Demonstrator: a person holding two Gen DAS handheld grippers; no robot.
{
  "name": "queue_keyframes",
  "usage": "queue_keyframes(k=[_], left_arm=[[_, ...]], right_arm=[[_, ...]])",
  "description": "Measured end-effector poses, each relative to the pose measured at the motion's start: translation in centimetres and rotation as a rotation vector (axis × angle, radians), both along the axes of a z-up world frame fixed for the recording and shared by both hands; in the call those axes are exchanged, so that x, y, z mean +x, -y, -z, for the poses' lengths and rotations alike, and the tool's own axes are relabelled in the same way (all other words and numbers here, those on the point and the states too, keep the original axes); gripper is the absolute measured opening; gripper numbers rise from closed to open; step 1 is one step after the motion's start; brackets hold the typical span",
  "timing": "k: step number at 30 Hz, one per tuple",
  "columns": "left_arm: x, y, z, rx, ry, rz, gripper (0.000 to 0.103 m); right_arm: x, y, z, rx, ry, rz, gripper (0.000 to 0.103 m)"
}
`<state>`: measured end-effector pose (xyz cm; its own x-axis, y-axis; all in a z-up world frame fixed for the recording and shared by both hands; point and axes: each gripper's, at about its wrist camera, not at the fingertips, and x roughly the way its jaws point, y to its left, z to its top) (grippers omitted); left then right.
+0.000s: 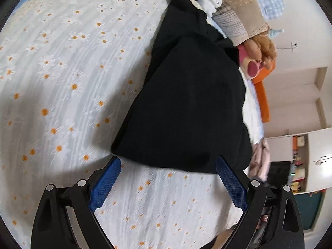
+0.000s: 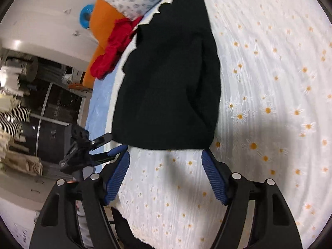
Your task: Fold large clothes
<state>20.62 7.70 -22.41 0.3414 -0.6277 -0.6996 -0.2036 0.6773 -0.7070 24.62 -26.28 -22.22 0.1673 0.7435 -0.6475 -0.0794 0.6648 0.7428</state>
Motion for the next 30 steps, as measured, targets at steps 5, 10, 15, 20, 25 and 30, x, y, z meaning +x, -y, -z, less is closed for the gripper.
queue_keyframes(k=[5,10,15,20,25,30], left_arm=[[1.1,0.3,0.0,-0.033,0.026,0.031,0.073],[2.1,-0.5,0.4,-0.091,0.043,0.060,0.063],[2.4,-0.4,-1.6,-0.075,0.102,0.110,0.048],[4.5,-1.0,-5.2,-0.165,0.177,0.139,0.038],[11.3,-1.0,-10.0,-0.214,0.250,0.174,0.035],[20.7,-2.4,-11.8,-0.206,0.193,0.100,0.035]], right_arm=[[1.3,-0.3,1.9,0.054,-0.037,0.067,0.065],[2.3,0.5,2.8,0.127,-0.070,0.081,0.051],[2.1,0.9,0.9,0.127,-0.028,0.057,0.038],[4.3,1.5,-2.9,0.157,0.036,0.055,0.033],[9.5,1.5,-7.3,0.164,0.118,0.094,0.032],[18.0,0.6,-9.6,0.201,0.107,0.142,0.032]])
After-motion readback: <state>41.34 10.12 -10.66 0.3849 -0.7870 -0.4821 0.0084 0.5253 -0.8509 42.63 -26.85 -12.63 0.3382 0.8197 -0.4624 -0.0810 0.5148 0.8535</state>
